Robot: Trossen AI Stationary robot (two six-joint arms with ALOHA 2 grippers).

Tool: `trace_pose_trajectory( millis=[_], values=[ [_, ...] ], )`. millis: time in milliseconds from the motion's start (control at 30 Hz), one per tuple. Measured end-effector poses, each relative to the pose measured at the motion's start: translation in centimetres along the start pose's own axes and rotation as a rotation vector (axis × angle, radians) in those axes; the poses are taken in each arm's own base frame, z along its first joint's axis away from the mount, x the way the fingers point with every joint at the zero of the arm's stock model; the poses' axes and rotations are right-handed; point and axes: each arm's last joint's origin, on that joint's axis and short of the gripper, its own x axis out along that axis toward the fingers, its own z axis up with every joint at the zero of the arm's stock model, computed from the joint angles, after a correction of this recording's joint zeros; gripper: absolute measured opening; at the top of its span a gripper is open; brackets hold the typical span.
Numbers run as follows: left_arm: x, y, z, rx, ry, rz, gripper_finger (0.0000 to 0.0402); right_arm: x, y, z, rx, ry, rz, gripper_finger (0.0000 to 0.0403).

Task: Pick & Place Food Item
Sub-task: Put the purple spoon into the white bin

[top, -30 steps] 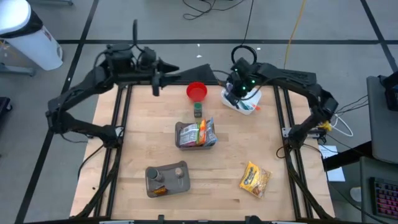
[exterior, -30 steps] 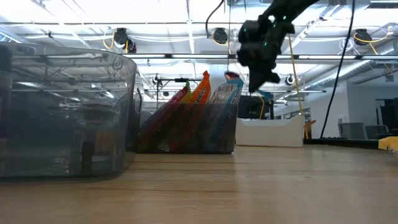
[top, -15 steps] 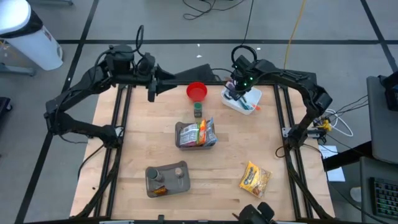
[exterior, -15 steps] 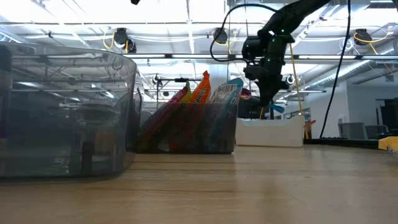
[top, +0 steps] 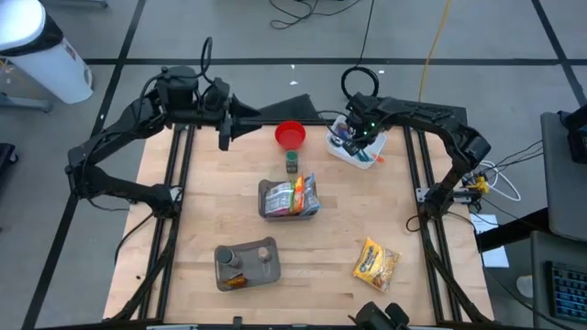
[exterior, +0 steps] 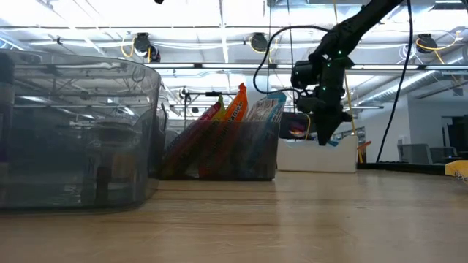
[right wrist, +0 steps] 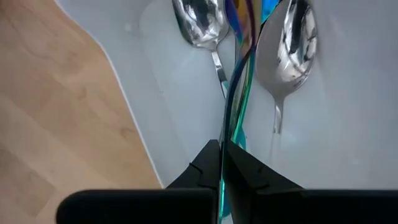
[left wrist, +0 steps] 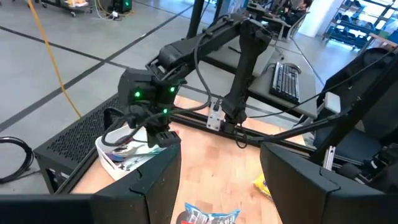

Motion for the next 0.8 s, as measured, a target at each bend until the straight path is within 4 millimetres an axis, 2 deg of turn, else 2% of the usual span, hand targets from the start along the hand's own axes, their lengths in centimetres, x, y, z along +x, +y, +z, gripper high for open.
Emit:
trace_pose_trajectory(
  millis=[300, 533, 800],
  values=[
    [0.0, 0.0, 0.0, -0.004, 0.000, 0.000, 0.0230, 2.3, -0.3, -1.3, 0.022, 0.010, 0.006, 0.0000],
    [0.0, 0.0, 0.0, -0.020, -0.001, 0.000, 0.0230, 2.9, -0.5, -2.0, 0.025, 0.037, 0.006, 0.0000],
    [0.0, 0.0, 0.0, -0.046, -0.001, 0.000, 0.0230, 3.0, -0.3, -1.5, 0.016, -0.016, 0.041, 0.0043]
  ],
)
